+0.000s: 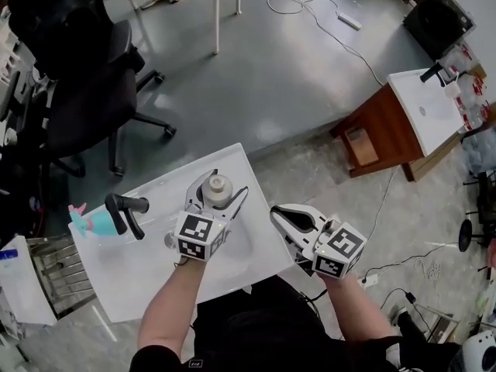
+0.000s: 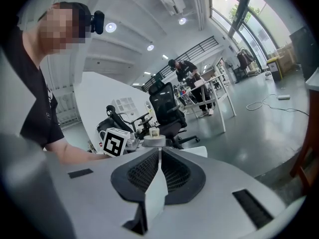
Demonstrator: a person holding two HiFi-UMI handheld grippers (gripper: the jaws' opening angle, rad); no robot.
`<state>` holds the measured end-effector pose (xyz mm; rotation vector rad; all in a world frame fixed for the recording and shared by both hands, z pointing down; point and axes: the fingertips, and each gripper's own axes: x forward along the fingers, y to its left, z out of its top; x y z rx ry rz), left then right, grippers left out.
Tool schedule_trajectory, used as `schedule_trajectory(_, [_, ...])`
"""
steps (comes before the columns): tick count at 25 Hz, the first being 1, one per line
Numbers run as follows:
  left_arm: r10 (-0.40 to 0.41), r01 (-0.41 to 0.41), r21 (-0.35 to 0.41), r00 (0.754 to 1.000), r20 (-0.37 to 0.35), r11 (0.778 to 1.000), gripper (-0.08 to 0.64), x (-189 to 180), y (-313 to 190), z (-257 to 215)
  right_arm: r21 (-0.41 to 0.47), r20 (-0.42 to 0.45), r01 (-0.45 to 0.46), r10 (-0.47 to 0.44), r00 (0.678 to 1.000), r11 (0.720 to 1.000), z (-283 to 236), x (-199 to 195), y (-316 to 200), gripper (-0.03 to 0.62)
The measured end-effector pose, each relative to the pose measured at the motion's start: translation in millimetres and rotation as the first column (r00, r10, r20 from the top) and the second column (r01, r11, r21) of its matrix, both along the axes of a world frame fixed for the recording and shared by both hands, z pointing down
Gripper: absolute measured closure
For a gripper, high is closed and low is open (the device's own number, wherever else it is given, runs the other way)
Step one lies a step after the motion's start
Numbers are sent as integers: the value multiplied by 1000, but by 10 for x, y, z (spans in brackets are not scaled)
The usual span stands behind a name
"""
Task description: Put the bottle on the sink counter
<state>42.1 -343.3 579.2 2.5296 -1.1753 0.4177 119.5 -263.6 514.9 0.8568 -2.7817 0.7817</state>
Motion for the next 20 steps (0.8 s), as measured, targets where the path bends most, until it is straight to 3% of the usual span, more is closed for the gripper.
schedule_trajectory(9, [-26, 27, -29, 999, 24, 999, 227, 107, -202, 329, -36, -6, 14, -15, 1000, 999, 148, 174, -87, 575])
schedule_trajectory(20, [-111, 113, -50, 993, 32, 992, 227, 165, -472, 590, -27, -23, 83, -84, 996, 996, 232, -34, -174, 575])
